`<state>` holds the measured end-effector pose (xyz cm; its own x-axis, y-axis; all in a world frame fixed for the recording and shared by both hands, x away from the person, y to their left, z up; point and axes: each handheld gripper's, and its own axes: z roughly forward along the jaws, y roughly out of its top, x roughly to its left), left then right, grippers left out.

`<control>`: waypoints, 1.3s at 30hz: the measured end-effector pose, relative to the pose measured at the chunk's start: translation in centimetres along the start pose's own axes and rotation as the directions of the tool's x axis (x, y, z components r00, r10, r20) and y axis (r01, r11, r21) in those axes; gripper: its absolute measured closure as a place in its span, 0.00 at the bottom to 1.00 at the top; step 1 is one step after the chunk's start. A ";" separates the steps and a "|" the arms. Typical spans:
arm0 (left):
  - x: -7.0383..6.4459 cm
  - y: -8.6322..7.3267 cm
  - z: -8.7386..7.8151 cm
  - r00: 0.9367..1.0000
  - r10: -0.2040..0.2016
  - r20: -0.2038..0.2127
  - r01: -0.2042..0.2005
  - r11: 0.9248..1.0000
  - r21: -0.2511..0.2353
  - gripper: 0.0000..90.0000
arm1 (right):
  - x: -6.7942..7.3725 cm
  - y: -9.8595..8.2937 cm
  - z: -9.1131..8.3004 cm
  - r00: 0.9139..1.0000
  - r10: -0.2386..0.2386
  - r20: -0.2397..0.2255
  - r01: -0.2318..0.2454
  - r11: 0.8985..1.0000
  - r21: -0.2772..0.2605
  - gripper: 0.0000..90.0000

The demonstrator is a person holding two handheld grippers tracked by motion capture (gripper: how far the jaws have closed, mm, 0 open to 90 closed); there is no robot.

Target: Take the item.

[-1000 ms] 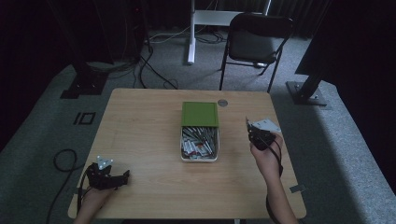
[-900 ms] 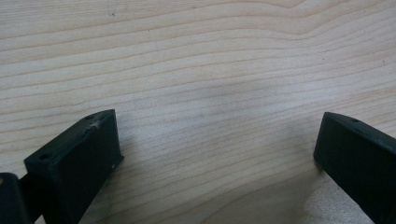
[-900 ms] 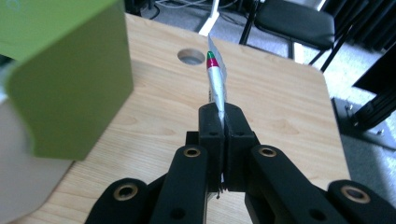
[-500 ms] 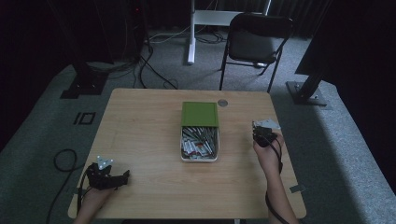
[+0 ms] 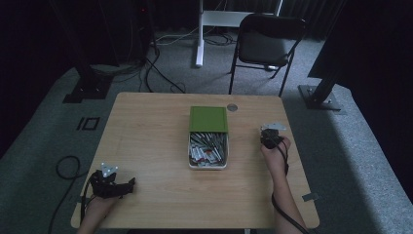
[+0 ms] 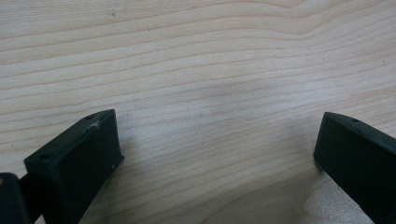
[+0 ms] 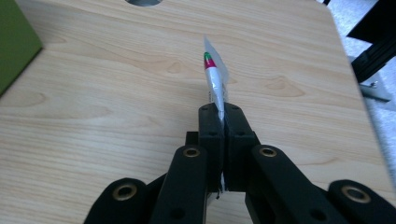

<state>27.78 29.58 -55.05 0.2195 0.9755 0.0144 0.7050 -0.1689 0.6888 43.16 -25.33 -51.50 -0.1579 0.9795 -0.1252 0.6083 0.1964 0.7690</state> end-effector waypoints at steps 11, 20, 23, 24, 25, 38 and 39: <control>0.0 0.0 0.0 1.000 0.000 0.000 0.000 1.000 0.000 0.01 | 2.1 -0.7 0.8 0.990 0.075 -0.121 -0.075 0.997 0.002 0.93; 0.0 0.0 0.0 1.000 0.000 0.000 0.000 1.000 0.000 0.01 | 4.8 -1.5 1.5 0.979 0.085 -0.187 -0.083 0.996 0.019 0.80; 0.0 0.0 0.0 1.000 0.000 0.000 0.000 1.000 0.000 0.01 | 5.3 -1.5 1.5 0.970 0.083 -0.229 -0.082 0.997 0.011 0.69; 0.0 0.0 0.0 1.000 0.000 0.000 0.000 1.000 0.000 0.01 | 5.4 -1.5 1.6 0.967 0.089 -0.240 -0.088 0.996 0.016 0.65; 0.0 0.0 0.0 1.000 0.000 -0.001 0.000 1.000 0.000 0.01 | 5.5 -1.6 1.7 0.964 0.086 -0.253 -0.083 0.996 0.023 0.63; 0.0 0.0 0.0 1.000 0.000 0.000 0.000 1.000 0.000 0.01 | 4.3 -1.3 0.0 0.959 0.066 -0.274 -0.081 0.996 -0.044 0.42; 0.0 0.0 0.0 1.000 -0.001 0.000 0.001 1.000 0.000 0.01 | 4.1 -1.4 -0.2 0.960 0.065 -0.272 -0.080 0.996 -0.045 0.40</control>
<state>27.78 29.57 -55.06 0.2192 0.9756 0.0141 0.7054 -0.1684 0.6885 41.55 -21.61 -52.95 -0.3232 0.9410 0.1001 0.5836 0.1149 0.8039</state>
